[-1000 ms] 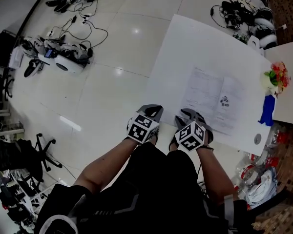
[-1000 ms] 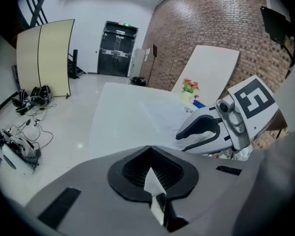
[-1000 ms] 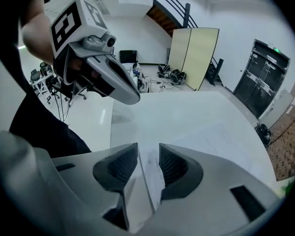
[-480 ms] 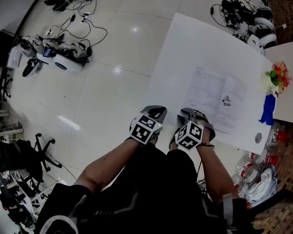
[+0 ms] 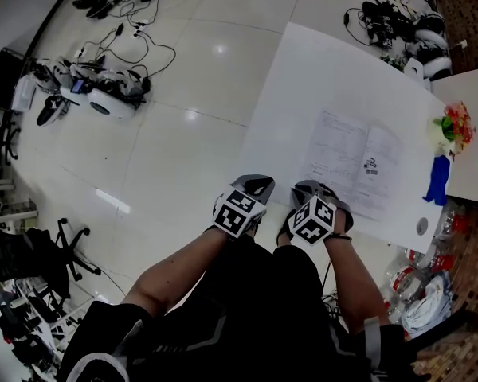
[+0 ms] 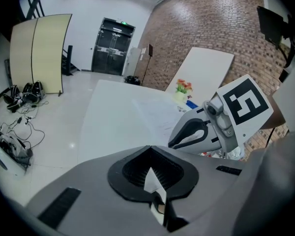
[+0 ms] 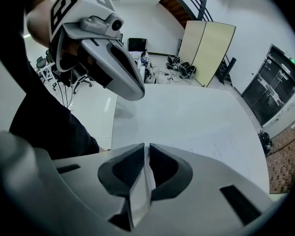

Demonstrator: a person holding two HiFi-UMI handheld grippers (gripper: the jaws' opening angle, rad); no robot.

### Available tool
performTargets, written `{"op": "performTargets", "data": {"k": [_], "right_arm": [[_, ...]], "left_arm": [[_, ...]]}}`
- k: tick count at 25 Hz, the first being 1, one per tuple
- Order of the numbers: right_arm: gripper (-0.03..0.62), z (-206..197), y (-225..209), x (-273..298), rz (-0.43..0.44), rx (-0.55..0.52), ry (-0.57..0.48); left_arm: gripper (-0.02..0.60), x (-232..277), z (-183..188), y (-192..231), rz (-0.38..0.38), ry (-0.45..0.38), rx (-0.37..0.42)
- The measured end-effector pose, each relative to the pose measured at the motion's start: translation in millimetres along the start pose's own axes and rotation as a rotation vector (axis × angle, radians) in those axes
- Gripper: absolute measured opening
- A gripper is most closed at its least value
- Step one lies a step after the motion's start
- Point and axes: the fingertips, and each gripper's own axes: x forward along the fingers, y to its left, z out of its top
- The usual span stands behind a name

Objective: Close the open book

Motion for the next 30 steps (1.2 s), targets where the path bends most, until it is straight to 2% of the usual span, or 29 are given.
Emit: {"op": "performTargets", "data": {"k": [7,12,21,26,30], "right_arm": [[0.017,1.8,-1.8,-1.7,-0.029,0.052,-0.025],[0.008,6.7,-8.5,-12.6,-0.084,0.153,-0.078],[0.006,10.5,-41.1,-95.1,-0.216,0.557,-0.379],[0.005,-30.7,-60.4,-147.0,-0.299,0.866,-0.551],[0.003,-64.8,-68.5,-183.3,-0.379,1.033,-0.678]], "left_arm": [[0.002,-0.8,0.4,0.8,0.0,-0.015,-0.01],[0.002,-1.3,2.5,1.3,-0.001,-0.02,-0.007],[0.002,-10.9,29.2,1.1,-0.023,-0.072,0.011],[0.002,-5.5,63.5,-15.4,-0.055,-0.111,0.048],[0.002,6.1,88.7,-38.2,-0.094,-0.121,0.081]]}}
